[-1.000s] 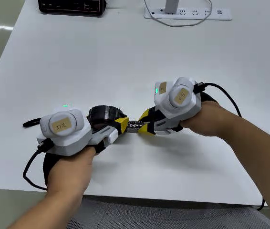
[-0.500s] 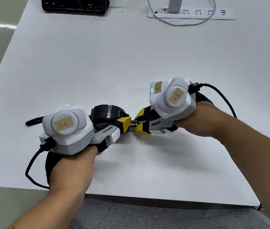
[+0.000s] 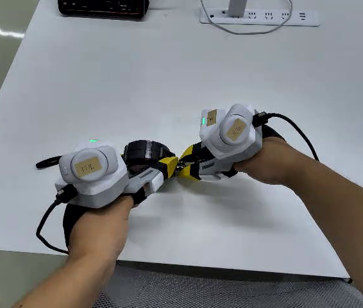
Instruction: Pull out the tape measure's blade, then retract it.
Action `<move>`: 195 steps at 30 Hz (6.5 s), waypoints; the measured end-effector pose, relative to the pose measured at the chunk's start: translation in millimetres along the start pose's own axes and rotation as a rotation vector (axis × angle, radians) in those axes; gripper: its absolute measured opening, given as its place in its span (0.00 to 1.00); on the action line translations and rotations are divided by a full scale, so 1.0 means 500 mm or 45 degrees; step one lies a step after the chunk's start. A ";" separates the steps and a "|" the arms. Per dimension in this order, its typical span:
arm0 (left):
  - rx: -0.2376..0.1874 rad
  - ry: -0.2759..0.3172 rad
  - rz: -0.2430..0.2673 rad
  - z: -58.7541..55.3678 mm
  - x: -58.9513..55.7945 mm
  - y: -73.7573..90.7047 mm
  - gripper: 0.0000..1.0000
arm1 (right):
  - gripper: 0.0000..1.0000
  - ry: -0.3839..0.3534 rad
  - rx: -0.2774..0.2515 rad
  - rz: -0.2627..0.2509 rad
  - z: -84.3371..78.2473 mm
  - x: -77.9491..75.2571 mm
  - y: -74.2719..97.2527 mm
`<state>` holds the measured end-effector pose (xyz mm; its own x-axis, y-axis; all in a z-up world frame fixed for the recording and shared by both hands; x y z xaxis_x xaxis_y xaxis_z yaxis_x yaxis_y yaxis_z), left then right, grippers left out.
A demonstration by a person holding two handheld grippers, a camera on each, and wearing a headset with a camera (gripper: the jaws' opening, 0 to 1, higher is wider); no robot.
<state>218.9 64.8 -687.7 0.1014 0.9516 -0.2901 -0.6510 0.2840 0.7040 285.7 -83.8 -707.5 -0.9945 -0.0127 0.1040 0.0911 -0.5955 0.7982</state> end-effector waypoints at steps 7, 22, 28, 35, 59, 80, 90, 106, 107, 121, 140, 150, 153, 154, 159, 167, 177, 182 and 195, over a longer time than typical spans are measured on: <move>0.006 -0.015 -0.016 0.000 0.001 0.001 0.59 | 0.16 0.006 0.017 0.001 -0.002 0.007 -0.001; -0.012 -0.048 -0.038 0.000 0.001 0.007 0.58 | 0.24 -0.036 -0.015 -0.002 -0.001 0.010 0.005; -0.013 -0.095 -0.033 0.002 -0.001 0.005 0.60 | 0.29 -0.066 -0.020 0.000 -0.002 0.010 0.011; -0.035 -0.133 -0.035 0.011 -0.009 0.012 0.63 | 0.34 -0.075 -0.019 -0.002 -0.003 0.012 0.011; -0.077 -0.379 -0.089 0.015 -0.003 0.047 0.69 | 0.64 -0.186 -0.077 -0.140 -0.037 0.038 0.085; -0.088 -0.534 -0.200 0.014 0.006 0.094 0.80 | 0.77 -0.236 -0.101 -0.213 -0.085 0.065 0.153; -0.076 -0.543 -0.236 0.016 0.018 0.112 0.89 | 0.81 -0.277 -0.131 -0.246 -0.099 0.079 0.177; -0.056 -0.579 -0.287 0.018 0.029 0.134 0.99 | 0.83 -0.333 -0.152 -0.284 -0.127 0.102 0.209; -0.056 -0.586 -0.277 0.018 0.030 0.135 0.99 | 0.83 -0.337 -0.152 -0.286 -0.130 0.103 0.211; -0.043 -0.603 -0.283 0.012 0.045 0.148 0.99 | 0.86 -0.384 -0.172 -0.328 -0.161 0.125 0.236; -0.016 -0.678 -0.282 0.009 0.067 0.164 0.99 | 0.93 -0.425 -0.192 -0.368 -0.193 0.166 0.261; 0.010 -0.742 -0.282 0.003 0.071 0.170 0.99 | 0.97 -0.452 -0.194 -0.384 -0.216 0.182 0.268; 0.015 -0.751 -0.283 0.003 0.075 0.172 0.99 | 0.96 -0.462 -0.196 -0.384 -0.220 0.186 0.271; 0.016 -0.752 -0.282 0.003 0.076 0.173 0.99 | 0.96 -0.467 -0.197 -0.382 -0.220 0.188 0.271; 0.022 -0.764 -0.285 0.002 0.080 0.175 0.99 | 0.94 -0.483 -0.189 -0.393 -0.223 0.192 0.276; 0.037 -0.802 -0.281 -0.001 0.083 0.177 0.99 | 0.94 -0.513 -0.196 -0.403 -0.228 0.190 0.282; 0.045 -0.830 -0.280 0.000 0.090 0.180 0.99 | 0.94 -0.516 -0.193 -0.407 -0.239 0.192 0.288; 0.051 -0.829 -0.288 0.000 0.093 0.182 0.99 | 0.95 -0.510 -0.189 -0.411 -0.242 0.193 0.294; 0.069 -0.821 -0.308 -0.003 0.090 0.180 0.99 | 0.95 -0.511 -0.165 -0.405 -0.251 0.195 0.299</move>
<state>164.0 132.9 -638.3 0.6771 0.7358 -0.0113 -0.5171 0.4867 0.7041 195.9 -274.9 -652.3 -0.8717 0.4781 0.1076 -0.2446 -0.6147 0.7498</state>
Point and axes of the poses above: the centre of the closed fingertips' face, and the gripper's own axes: y roughly backward along the fingers, x roughly to its left, z roughly out of its top, the point moved 10 cm from there along y, roughly backward along the fingers, and after that the axes turned 9 degrees about x, right-handed, at the moved point
